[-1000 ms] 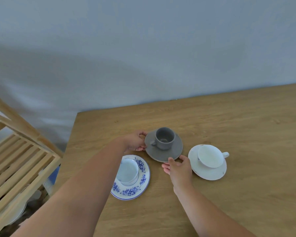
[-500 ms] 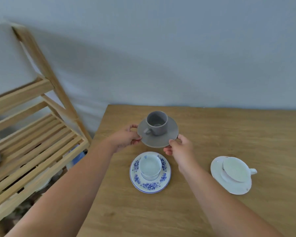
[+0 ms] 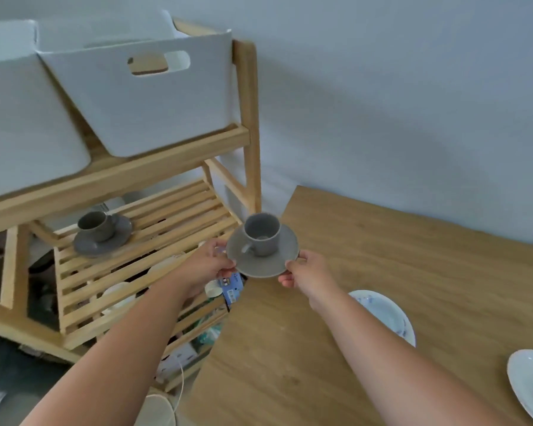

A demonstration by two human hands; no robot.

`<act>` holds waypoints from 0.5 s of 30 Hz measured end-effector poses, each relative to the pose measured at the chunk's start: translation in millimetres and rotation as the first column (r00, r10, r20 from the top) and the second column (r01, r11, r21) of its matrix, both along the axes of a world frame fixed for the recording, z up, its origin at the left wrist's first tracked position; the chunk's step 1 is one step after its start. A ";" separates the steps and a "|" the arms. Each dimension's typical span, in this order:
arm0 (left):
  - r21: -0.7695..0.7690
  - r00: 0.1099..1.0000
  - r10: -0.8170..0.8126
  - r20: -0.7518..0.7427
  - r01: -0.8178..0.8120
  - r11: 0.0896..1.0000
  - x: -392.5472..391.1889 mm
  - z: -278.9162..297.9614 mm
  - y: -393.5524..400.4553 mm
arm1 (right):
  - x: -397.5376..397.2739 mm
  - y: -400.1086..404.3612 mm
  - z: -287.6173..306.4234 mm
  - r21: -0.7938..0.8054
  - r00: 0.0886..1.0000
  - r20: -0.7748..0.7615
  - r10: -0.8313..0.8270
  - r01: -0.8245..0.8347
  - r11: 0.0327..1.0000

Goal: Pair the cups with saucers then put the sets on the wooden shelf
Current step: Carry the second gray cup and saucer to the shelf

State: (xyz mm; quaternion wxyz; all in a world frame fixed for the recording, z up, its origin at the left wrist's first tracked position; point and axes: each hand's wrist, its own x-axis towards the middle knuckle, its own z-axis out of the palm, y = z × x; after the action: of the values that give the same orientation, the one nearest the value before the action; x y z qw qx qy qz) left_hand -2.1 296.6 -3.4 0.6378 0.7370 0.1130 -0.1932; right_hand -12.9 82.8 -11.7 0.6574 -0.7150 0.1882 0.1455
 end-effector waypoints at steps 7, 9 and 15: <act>0.035 0.972 0.232 -0.043 -0.230 0.973 6.9 -30.1 82.2 | 46.0 89.7 -18.8 -0.058 0.986 -0.035 0.161 -0.163 0.985; 0.046 0.957 0.286 -0.053 -0.283 0.958 13.0 -39.4 101.4 | 60.0 111.6 -23.7 -0.085 0.984 -0.047 0.173 -0.176 0.981; 0.053 0.939 0.315 -0.136 -0.311 0.949 53.2 -62.7 150.5 | 99.9 158.5 -39.9 -0.106 0.970 -0.081 0.229 -0.236 0.966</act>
State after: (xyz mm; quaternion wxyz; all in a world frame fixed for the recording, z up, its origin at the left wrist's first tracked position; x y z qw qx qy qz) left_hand 51.1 447.0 -66.1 0.6393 0.7035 0.2771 -0.1398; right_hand 87.0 241.3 -51.6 0.5866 -0.7635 0.1333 0.2347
